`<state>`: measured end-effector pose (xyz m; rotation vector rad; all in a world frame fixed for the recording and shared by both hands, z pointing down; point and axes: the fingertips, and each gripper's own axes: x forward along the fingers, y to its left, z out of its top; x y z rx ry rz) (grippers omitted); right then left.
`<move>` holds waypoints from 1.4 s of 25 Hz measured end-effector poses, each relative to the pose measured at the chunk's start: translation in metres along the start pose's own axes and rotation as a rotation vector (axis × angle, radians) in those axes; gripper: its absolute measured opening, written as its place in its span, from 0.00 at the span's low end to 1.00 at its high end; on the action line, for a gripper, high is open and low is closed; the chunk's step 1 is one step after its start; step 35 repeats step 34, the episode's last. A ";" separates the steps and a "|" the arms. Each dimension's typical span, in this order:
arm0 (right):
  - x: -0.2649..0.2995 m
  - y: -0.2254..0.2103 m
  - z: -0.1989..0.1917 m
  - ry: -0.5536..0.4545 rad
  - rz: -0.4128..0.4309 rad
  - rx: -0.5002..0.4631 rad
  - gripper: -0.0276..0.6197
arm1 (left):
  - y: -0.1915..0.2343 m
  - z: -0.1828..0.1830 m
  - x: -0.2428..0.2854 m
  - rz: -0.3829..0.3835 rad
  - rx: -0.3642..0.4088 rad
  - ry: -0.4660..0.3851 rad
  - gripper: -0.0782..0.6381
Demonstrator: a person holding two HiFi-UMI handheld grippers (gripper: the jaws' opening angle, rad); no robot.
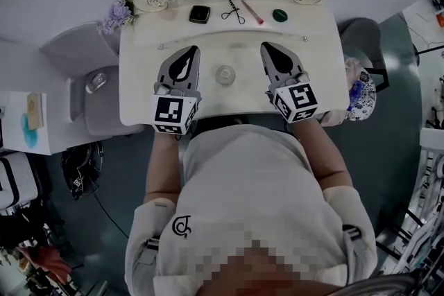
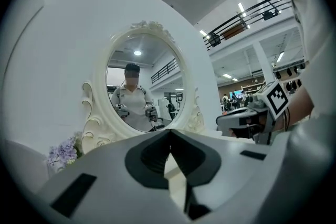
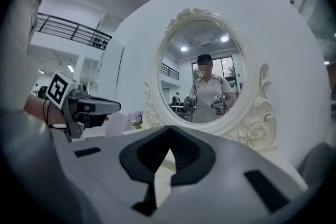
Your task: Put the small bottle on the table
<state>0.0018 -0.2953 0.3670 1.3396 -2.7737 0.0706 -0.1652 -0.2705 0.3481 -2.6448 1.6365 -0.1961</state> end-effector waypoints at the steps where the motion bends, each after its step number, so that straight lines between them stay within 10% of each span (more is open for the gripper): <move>1: 0.000 -0.001 0.002 -0.005 -0.009 -0.029 0.05 | 0.002 0.001 -0.001 0.011 0.001 -0.001 0.13; 35: 0.025 -0.005 -0.004 0.050 -0.014 -0.116 0.05 | 0.011 0.004 0.018 0.016 0.007 0.009 0.13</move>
